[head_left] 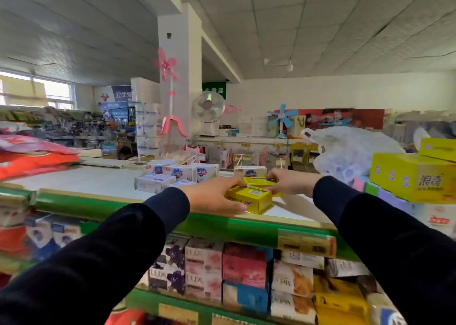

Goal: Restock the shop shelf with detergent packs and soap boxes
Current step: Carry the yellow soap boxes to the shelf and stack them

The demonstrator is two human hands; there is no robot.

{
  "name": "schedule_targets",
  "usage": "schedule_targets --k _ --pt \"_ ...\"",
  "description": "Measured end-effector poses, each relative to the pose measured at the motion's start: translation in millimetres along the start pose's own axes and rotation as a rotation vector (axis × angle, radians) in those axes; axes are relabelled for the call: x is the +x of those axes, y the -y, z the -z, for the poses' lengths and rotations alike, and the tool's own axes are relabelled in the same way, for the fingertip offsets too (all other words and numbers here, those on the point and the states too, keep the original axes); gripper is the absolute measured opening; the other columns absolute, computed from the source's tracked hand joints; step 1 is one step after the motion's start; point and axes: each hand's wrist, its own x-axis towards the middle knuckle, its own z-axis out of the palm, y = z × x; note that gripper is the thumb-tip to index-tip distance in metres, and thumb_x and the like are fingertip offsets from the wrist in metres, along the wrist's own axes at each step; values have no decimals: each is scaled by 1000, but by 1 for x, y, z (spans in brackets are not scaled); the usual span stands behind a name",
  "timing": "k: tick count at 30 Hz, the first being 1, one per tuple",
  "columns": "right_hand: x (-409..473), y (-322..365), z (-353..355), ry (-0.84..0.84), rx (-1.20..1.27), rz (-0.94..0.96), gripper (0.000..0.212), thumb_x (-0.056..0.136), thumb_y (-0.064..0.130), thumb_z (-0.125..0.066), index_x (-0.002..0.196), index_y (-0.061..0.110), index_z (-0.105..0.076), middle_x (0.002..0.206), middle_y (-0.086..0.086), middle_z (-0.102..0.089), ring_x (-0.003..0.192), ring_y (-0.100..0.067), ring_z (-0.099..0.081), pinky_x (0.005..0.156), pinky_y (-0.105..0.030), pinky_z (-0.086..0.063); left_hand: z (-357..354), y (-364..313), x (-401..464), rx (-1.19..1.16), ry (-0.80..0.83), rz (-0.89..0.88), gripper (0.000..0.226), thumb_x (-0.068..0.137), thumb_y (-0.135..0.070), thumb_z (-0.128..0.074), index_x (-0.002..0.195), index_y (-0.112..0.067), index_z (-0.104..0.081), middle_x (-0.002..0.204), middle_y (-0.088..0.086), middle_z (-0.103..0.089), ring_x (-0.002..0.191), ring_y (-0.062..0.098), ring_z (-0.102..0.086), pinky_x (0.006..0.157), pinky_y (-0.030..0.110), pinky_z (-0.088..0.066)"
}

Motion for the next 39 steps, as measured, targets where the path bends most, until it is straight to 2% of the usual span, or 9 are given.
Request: schedule_targets --k 6,12,15,18,21,24,26,29,39 --pt "-5 -9 4 -24 87 83 59 93 38 -71 145 18 -51 145 -6 -53 128 -22 -51 102 -30 -41 20 11 -12 -105 -24 -29 44 94 -50 -65 135 -34 -59 132 -10 -55 125 13 -51 108 34 -41" --pt "-19 -21 22 38 373 -70 49 97 63 -52 99 20 -75 102 -6 -78 86 -19 -76 81 -31 -60 33 17 -20 -324 -46 77 28 96 -61 -54 86 -49 -77 93 -15 -73 93 1 -61 95 31 -43" --pt "-21 -22 23 -41 255 -95 51 100 62 -46 97 20 -75 89 2 -78 83 -15 -76 69 -28 -56 24 18 -7 -266 -259 143 33 98 -53 -57 104 -29 -80 102 -7 -76 96 13 -67 93 36 -51" --pt "-20 -21 20 -133 219 -59 53 101 61 -43 100 19 -75 93 1 -78 84 -13 -73 65 -27 -54 19 18 -3 -283 -375 114 22 98 -44 -62 104 -28 -76 98 -13 -73 94 3 -65 97 38 -52" --pt "-23 -22 16 -141 281 -18 52 98 70 -39 107 26 -65 108 2 -73 95 -17 -69 73 -30 -56 16 16 -8 -323 -402 92 30 89 -65 -59 92 -39 -74 86 -12 -76 86 12 -70 81 33 -53" --pt "-24 -24 13 -55 263 37 50 93 61 -59 131 28 -53 122 -2 -66 106 -21 -65 81 -33 -57 11 16 -16 -326 -321 93 53 71 -83 -63 108 -47 -71 107 -18 -74 100 9 -69 84 26 -52" --pt "-21 -25 9 -34 279 44 52 91 43 -72 132 19 -52 124 -7 -66 107 -24 -66 86 -37 -60 10 14 -18 -280 -297 143 53 74 -63 -78 123 -44 -66 116 -20 -68 104 7 -67 83 24 -52" --pt "-19 -26 5 -84 376 57 35 91 32 -76 117 17 -57 115 -10 -70 98 -24 -70 83 -37 -61 10 8 -20 -394 -326 194 40 79 -36 -85 115 -36 -69 106 -11 -74 94 8 -73 80 23 -58" --pt "-18 24 10 -27 742 279 24 88 30 -78 107 22 -66 95 -3 -80 82 -17 -78 66 -27 -62 36 2 -102 -531 -540 315 34 90 -23 -77 122 -27 -69 109 2 -76 101 22 -72 87 40 -60"
